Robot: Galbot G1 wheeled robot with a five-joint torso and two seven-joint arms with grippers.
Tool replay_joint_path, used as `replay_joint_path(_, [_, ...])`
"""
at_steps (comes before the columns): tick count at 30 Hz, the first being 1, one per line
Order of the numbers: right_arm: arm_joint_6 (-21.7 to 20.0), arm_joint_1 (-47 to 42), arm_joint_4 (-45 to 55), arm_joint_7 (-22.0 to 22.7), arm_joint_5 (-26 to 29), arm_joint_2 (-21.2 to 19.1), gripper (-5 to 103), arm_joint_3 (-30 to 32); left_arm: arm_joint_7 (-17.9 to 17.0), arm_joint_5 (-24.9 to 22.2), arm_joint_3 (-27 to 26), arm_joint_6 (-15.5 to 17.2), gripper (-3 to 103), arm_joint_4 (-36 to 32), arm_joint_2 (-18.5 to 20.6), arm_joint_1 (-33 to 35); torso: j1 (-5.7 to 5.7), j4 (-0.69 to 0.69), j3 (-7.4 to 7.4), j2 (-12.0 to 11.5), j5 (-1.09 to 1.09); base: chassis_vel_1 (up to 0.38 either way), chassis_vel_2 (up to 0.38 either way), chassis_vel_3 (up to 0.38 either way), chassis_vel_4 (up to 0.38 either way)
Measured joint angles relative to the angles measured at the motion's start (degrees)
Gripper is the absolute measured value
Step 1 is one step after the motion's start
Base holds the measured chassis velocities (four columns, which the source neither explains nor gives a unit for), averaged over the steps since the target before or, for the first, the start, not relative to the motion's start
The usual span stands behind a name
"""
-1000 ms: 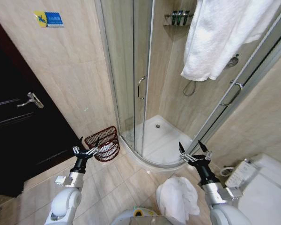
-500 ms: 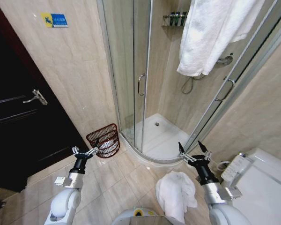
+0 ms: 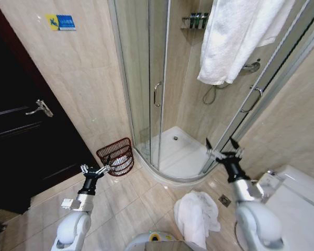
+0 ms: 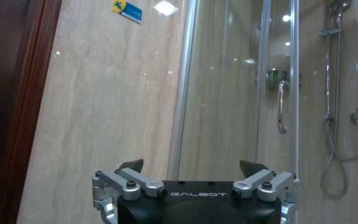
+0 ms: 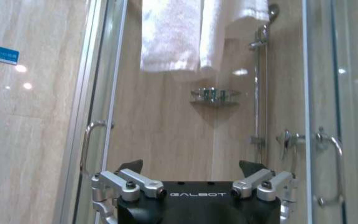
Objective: Discard the used towel into the hamper.
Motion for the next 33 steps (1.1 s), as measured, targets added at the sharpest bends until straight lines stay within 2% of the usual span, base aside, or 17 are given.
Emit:
replay_joint_path(5, [-3.1,2.5,1.3,3.7,2.2,-3.7,100,1.3,0.0,0.9,2.2,0.5,100,1.0,0.6,-1.9,0.00,0.01,0.00,0.0,0.00,0.000,0.000,0.000,0.000])
replay_joint_path(8, [-5.6,4.0,2.1,7.4,5.7,-6.9,100,4.9,0.1,1.5,4.8,1.7,100,1.9,1.4,-4.8,0.00,-0.07,0.00,0.0,0.00,0.000,0.000,0.000,0.000])
replay_joint_path(10, [-7.5,6.2,2.0,8.9,9.0,-10.1,100,5.8,0.1,1.7,5.0,1.9,100,2.1,1.4,-5.0,0.00,-0.04,0.00,0.0,0.02,0.000,0.000,0.000,0.000])
replay_joint_path(11, [-7.5,6.2,2.0,8.9,9.0,-10.1,100,5.8,0.1,1.7,5.0,1.9,100,2.1,1.4,-5.0,0.00,-0.04,0.00,0.0,0.02,0.000,0.000,0.000,0.000])
replay_joint_path(13, [-9.3,8.7,1.9,10.3,14.0,-14.0,100,6.1,0.1,2.1,5.0,2.0,100,2.2,1.1,-4.9,-0.01,0.01,0.00,0.0,0.01,0.000,0.000,0.000,0.000])
replay_joint_path(14, [-9.8,9.6,1.7,10.4,16.4,-15.9,100,6.1,0.1,2.2,5.0,2.0,100,2.2,1.0,-4.8,-0.01,0.02,0.00,0.0,0.01,0.000,0.000,0.000,0.000])
replay_joint_path(15, [-9.8,9.6,1.7,10.4,16.4,-15.9,100,6.1,0.1,2.2,5.0,2.0,100,2.2,1.0,-4.8,-0.01,0.02,0.00,0.0,0.01,0.000,0.000,0.000,0.000])
replay_joint_path(18, [-9.6,12.1,-0.2,8.8,22.5,-21.4,100,6.2,0.0,2.5,4.7,1.9,100,2.2,0.5,-4.4,-0.01,-0.01,0.00,0.0,0.01,0.000,0.000,0.000,0.000])
replay_joint_path(19, [-9.6,12.1,-0.2,8.8,22.5,-21.4,100,6.2,0.0,2.5,4.7,1.9,100,2.2,0.5,-4.4,-0.01,-0.01,0.00,0.0,0.01,0.000,0.000,0.000,0.000])
replay_joint_path(23, [-8.1,15.9,-2.8,6.6,25.6,-26.7,100,6.3,0.0,2.8,4.1,1.4,100,2.2,0.1,-3.5,-0.01,-0.01,0.00,0.0,0.01,0.000,0.000,0.000,0.000])
replay_joint_path(33, [-9.7,23.7,-4.7,7.5,32.2,-33.7,100,4.3,-0.1,3.4,3.6,0.2,100,3.2,-0.9,-2.7,-0.01,-0.01,-0.01,0.0,0.00,0.000,0.000,0.000,0.000])
